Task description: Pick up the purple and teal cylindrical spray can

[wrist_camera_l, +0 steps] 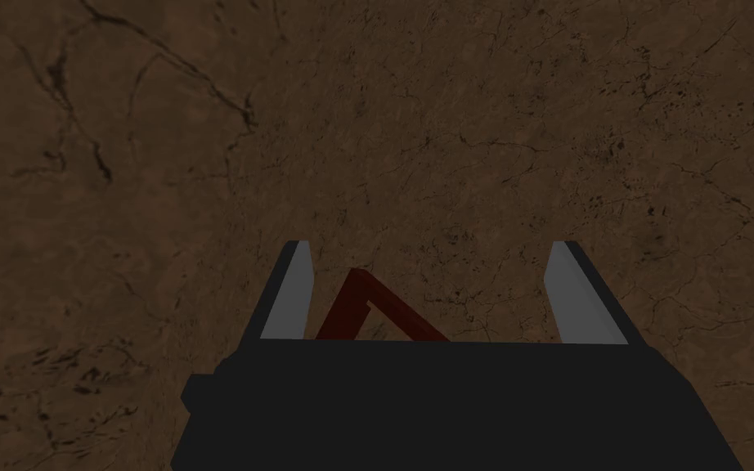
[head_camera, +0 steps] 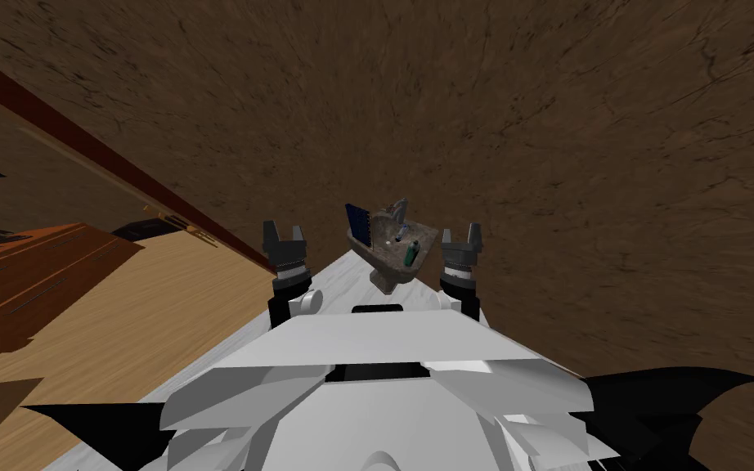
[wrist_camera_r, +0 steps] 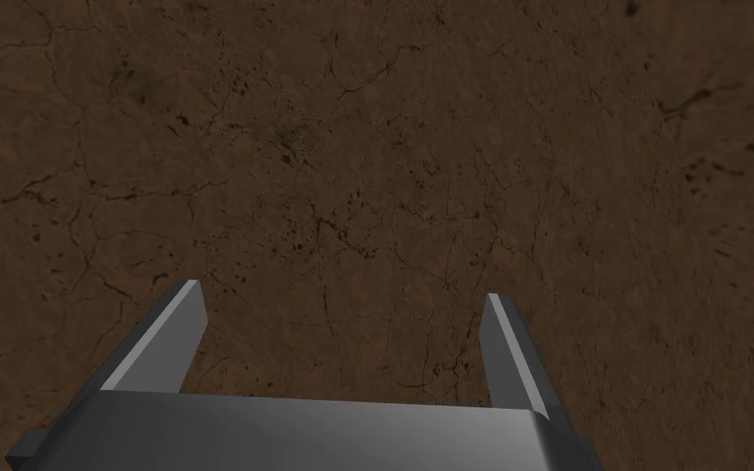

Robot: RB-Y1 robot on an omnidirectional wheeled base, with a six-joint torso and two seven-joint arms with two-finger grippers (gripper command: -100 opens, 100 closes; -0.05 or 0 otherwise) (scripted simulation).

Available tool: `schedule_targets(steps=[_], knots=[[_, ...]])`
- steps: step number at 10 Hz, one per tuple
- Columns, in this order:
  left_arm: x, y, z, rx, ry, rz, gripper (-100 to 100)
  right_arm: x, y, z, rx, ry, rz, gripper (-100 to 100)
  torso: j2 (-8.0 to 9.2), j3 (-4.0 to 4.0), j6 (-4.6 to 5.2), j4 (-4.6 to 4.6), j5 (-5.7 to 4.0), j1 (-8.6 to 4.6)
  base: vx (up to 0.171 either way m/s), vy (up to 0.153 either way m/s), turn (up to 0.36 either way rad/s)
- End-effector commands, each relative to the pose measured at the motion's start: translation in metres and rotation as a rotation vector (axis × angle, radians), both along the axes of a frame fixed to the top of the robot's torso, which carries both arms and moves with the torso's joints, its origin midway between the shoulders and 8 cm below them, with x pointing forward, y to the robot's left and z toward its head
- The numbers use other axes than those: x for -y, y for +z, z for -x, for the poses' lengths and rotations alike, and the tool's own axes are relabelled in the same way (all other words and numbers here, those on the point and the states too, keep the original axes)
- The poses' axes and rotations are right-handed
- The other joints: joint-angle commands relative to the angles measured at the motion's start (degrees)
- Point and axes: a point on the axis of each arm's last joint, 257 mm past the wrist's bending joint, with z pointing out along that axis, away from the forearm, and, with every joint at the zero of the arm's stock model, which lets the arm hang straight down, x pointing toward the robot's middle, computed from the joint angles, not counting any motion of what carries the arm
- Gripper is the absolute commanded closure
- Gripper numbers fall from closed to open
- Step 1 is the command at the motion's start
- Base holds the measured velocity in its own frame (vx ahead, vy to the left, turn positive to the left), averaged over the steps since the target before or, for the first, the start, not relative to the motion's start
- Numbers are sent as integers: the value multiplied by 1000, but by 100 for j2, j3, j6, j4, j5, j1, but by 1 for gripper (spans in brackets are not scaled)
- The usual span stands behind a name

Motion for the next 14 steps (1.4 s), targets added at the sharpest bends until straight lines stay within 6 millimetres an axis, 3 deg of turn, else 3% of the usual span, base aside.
schedule_targets(steps=[1,6,14], knots=[[0,0,0,0,0,0,0,-3,-1,-2,-14,11,43,-100,0,0,0,0,0,0,-5,14,-18],[0,0,0,0,0,0,0,-9,-11,-10,-85,6,211,-100,4,2,0,1,7,30,-12,69,-43],[0,0,0,0,0,0,0,10,-45,-28,-261,-171,452,-100,12,7,0,3,10,42,-36,129,-87]])
